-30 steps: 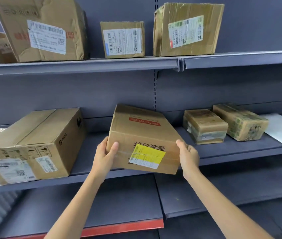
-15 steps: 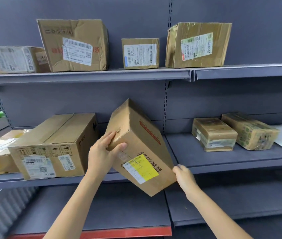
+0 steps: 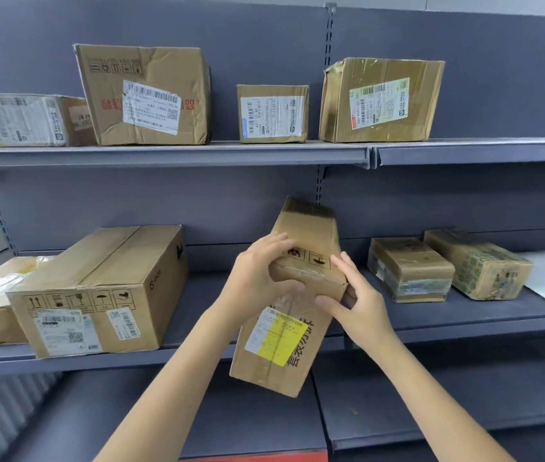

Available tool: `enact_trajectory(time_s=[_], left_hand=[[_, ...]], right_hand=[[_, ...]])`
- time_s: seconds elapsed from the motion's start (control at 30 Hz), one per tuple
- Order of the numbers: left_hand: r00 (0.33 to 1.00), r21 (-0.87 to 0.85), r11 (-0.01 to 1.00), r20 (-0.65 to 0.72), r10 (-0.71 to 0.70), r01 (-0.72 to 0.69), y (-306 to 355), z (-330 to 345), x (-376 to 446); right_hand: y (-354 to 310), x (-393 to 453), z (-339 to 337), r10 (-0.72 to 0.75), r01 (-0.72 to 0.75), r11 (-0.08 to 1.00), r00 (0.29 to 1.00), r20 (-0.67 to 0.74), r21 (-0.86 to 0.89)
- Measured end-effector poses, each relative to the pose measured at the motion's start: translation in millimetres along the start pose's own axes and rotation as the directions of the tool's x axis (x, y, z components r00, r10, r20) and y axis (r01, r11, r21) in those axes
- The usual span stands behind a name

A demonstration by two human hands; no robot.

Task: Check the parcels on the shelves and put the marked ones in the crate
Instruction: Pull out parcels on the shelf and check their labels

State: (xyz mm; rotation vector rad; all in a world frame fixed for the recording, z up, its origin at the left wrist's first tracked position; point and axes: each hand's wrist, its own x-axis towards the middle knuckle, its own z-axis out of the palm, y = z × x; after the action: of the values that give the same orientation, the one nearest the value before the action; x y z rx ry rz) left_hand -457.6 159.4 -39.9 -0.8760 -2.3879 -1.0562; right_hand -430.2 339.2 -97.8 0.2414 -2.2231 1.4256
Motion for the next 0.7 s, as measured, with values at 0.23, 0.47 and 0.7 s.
enact_trajectory(time_s=[0.23,0.47,0.7], left_hand=[[0.73,-0.365,0.694,-0.054,-0.682,0.621,-91,44,-69],[0.512,-0.634,0.152,0.436,-0.74,0.759,-98,77,-81],[0.665,-0.638,0.405,0.233,-0.709,0.655,-96,51,-78]], right_hand=[[38,-19,-24,0.082,-0.015,0.94,0.98,-0.183,0.341],[86,-46,-34,0.358,-0.225,0.834,0.916,-0.183,0.503],[99,-49,-45,0.665,-0.646,0.612,0.732,0.145,0.457]])
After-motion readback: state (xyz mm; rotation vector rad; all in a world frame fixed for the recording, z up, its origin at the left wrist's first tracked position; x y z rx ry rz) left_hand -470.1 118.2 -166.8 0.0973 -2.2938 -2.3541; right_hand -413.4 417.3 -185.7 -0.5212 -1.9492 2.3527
